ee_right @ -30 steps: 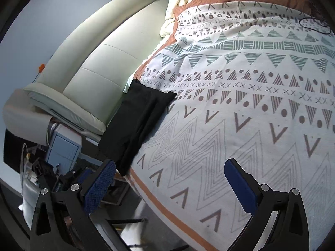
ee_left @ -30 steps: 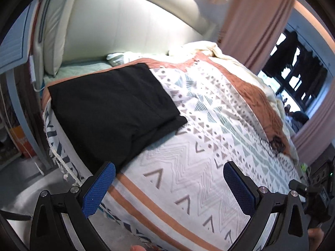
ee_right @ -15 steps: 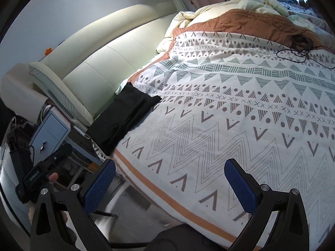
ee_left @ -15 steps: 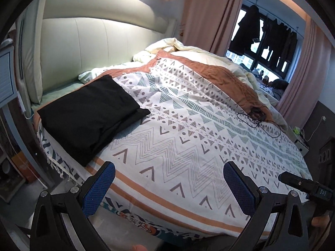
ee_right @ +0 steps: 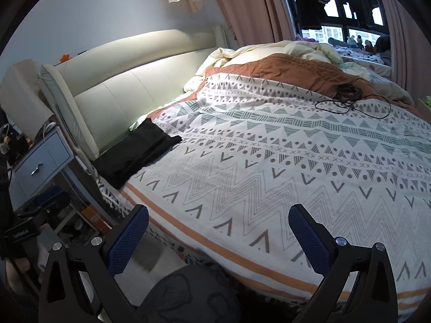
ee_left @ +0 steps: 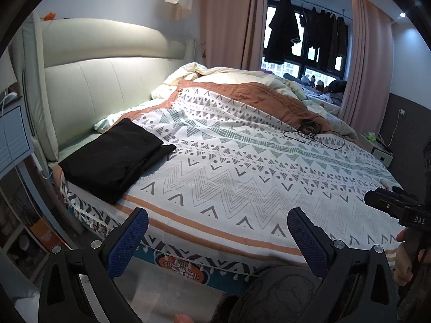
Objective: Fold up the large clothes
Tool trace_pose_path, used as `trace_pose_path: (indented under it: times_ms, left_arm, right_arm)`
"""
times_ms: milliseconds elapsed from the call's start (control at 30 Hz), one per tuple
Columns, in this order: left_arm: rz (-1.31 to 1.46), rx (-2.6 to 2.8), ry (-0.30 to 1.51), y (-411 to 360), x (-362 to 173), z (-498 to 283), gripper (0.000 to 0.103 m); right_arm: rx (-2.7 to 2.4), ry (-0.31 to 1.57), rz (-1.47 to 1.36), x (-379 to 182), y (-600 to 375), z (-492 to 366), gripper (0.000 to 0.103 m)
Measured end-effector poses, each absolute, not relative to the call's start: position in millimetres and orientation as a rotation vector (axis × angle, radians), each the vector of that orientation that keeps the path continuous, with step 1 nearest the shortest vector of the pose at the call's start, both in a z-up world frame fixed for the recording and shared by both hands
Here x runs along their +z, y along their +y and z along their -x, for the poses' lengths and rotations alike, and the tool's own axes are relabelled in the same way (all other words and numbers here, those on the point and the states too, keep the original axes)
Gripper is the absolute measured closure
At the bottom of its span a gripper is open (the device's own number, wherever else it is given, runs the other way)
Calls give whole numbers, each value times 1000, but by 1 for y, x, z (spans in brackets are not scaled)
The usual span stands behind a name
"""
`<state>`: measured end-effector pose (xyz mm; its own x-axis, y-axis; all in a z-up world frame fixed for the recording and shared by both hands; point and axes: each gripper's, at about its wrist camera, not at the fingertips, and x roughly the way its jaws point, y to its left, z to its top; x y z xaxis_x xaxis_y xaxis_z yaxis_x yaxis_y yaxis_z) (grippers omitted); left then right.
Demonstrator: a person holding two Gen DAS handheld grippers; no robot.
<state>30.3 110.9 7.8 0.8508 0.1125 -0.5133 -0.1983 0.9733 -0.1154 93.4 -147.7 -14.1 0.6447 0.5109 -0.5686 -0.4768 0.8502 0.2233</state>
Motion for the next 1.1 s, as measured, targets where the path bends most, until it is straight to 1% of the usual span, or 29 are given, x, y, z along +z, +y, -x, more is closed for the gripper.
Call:
trace_pose_path:
  times_ms: [167,467,733,1100]
  left_arm:
    - [155,155,505,92,3,-13,0]
    - [115,129,451,63,5,16,0]
    - [117,152,390,51,10,42,0]
    - [102,137,392,45,5,49,0]
  right_arm:
    - [501,662,-76,-20,-179,-66,0]
    - [421,623,-19,-17,-213,-29,0]
    - [398,597,-56,-12,-232,-2,0]
    - [399,605,-72,-22,-234,11,0]
